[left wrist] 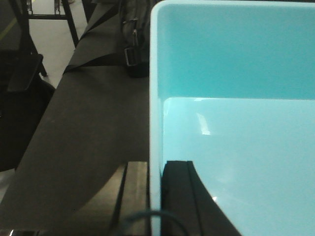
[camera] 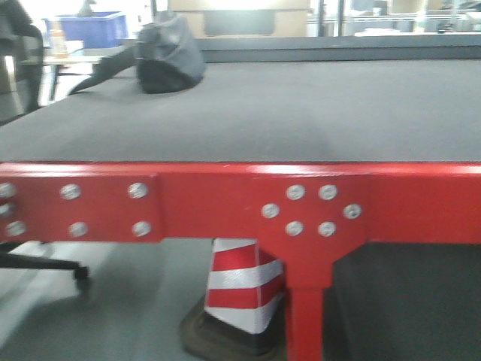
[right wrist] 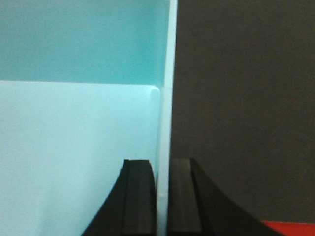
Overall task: Fetch blue bin and place on conveyor start
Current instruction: 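Hold the teal bin in both grippers while driving to the conveyor, then lower the teal bin onto the near end of the grey belt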
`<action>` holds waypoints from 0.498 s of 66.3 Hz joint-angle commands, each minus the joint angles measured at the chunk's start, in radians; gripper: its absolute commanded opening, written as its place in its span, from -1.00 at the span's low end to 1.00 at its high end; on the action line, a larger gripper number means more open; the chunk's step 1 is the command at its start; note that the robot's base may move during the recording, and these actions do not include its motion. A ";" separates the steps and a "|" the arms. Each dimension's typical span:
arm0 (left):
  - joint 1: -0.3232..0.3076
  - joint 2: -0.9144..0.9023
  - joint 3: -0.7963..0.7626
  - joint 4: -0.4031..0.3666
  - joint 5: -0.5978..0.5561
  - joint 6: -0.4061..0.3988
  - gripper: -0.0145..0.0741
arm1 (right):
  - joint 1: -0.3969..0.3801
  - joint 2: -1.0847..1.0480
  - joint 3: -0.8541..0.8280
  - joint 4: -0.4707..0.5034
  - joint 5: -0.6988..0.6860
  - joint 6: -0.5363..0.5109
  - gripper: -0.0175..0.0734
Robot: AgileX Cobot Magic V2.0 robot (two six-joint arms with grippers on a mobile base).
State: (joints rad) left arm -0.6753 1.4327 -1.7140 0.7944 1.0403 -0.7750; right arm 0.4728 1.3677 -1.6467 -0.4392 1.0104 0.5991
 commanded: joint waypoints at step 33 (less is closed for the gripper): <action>-0.007 0.000 -0.009 0.031 -0.042 0.001 -0.92 | 0.005 -0.014 -0.015 0.007 -0.049 -0.007 -0.97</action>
State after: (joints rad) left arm -0.6753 1.4348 -1.7140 0.7944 1.0381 -0.7750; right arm 0.4728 1.3659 -1.6467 -0.4392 1.0104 0.5991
